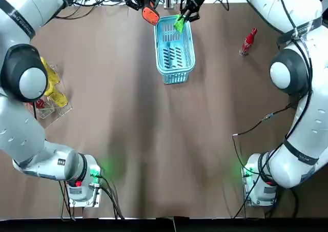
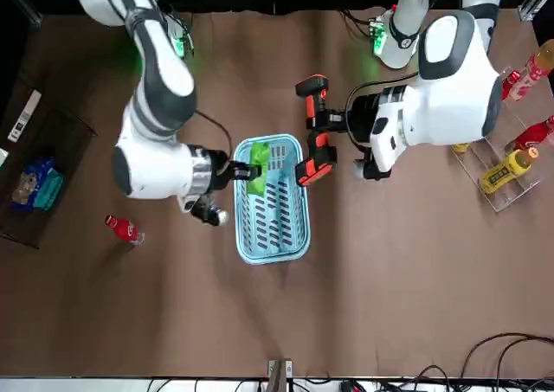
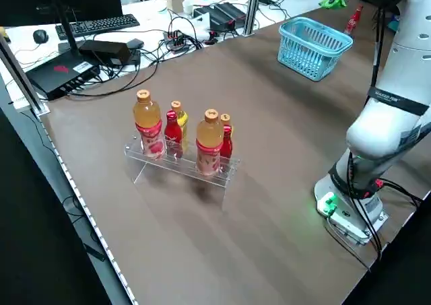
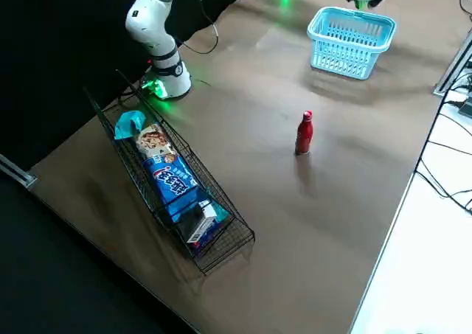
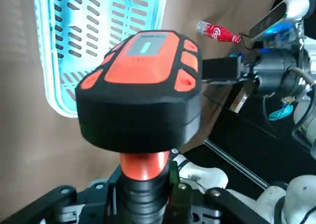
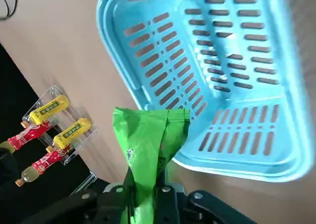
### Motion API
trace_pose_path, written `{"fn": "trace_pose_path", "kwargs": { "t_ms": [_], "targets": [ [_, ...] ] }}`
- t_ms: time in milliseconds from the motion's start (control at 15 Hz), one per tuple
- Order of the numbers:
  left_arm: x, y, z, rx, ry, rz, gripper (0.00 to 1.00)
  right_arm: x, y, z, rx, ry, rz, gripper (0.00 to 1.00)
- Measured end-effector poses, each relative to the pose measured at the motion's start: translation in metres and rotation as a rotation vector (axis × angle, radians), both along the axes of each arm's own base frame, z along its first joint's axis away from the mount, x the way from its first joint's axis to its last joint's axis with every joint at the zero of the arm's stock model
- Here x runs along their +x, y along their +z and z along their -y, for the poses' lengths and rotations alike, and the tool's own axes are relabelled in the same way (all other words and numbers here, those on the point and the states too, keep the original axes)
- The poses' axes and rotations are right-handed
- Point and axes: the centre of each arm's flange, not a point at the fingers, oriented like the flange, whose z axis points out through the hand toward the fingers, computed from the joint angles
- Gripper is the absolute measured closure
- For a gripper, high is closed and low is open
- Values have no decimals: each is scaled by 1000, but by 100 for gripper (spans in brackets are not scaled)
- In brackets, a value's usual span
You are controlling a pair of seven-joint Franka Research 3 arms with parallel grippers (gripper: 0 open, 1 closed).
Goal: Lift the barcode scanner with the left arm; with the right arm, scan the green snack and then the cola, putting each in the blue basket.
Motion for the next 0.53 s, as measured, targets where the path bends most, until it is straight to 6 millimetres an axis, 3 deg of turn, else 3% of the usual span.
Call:
{"fn": "trace_pose_path", "kwargs": {
  "t_ms": [200, 533],
  "targets": [
    [-3, -4, 15, -2, -5, 8, 63, -5, 3, -15, 14, -25, 0, 83],
    [-7, -14, 30, -2, -17, 4, 63, 5, 13, -15, 27, -108, 34, 83]
  ]
}}
